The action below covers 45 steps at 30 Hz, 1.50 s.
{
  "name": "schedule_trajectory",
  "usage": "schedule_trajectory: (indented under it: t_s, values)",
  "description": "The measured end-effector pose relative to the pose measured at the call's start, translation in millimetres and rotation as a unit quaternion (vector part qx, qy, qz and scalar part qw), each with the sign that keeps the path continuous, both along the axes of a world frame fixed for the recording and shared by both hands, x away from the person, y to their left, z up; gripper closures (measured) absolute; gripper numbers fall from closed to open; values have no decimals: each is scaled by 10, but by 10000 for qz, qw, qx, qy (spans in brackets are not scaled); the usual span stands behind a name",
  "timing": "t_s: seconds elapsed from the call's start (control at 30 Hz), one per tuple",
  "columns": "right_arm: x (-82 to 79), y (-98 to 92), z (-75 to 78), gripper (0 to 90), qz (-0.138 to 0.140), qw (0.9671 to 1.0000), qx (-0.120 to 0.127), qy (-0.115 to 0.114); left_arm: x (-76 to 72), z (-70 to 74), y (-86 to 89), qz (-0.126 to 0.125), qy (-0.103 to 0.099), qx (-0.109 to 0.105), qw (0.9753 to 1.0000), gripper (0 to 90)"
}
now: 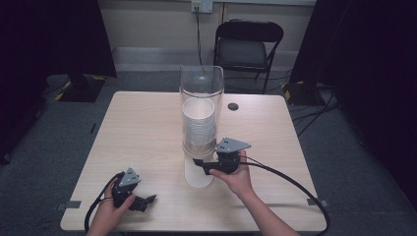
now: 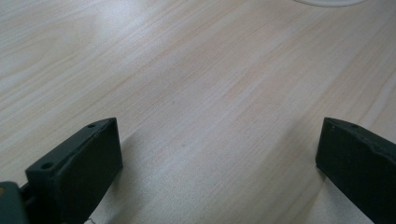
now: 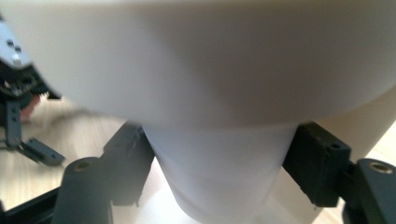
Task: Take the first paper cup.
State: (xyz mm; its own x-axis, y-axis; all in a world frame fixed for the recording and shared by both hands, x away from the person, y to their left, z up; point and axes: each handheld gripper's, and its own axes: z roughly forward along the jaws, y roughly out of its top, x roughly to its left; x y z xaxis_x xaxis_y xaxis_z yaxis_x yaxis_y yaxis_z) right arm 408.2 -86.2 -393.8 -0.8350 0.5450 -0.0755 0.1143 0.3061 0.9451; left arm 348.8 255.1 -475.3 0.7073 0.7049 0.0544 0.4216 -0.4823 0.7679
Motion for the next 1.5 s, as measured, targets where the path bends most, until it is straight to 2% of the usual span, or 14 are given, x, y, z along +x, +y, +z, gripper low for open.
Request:
schedule_trajectory:
  t_s: [0.07,0.13,0.2,0.37,0.4,0.43,0.47,0.5,0.53,0.77,0.93,1.07,1.2,1.5]
  values:
    - [1,-13,-22,315,65,9998,-85,-147,0,-1,-1,3,-1,-6,10000,0]
    - [-6,-9,-66,319,57,9998,2,-194,0,-1,0,1,-1,-2,10000,0]
    - [-10,-6,-88,321,62,9995,-61,-299,-1,-1,-1,5,-2,-8,10000,0]
    - [-16,-2,-98,333,75,9998,-54,-189,-1,-1,-1,4,-2,-6,10000,0]
    - [-4,3,-122,349,62,9995,-281,-108,0,0,0,1,0,0,10000,0]
    - [16,3,-263,361,33,9957,-923,40,0,0,-1,4,0,-6,10000,0]
    - [10,-17,-379,360,-26,9927,-1202,-30,-1,-1,-1,4,-1,-5,10000,0]
    - [-9,-89,-512,358,-72,9963,-845,157,0,0,0,2,-2,-2,10000,0]
    - [-47,-149,-535,350,-122,9986,-457,223,0,-1,-1,2,-1,-5,10000,0]
    - [-16,-245,-441,328,74,9958,-878,253,11,3,8,-38,-1,24,10000,0]
    - [-51,-322,-504,327,91,9967,-763,256,10,3,7,-38,-1,25,10000,0]
    - [-72,-401,-480,326,116,9954,-924,224,10,2,7,-35,-3,22,10000,0]
    - [-79,-567,-467,326,20,9952,-937,275,10,2,7,-35,-2,23,10000,0]
    - [4,-975,-467,318,-652,9950,-698,288,10,3,7,-35,-1,23,10000,0]
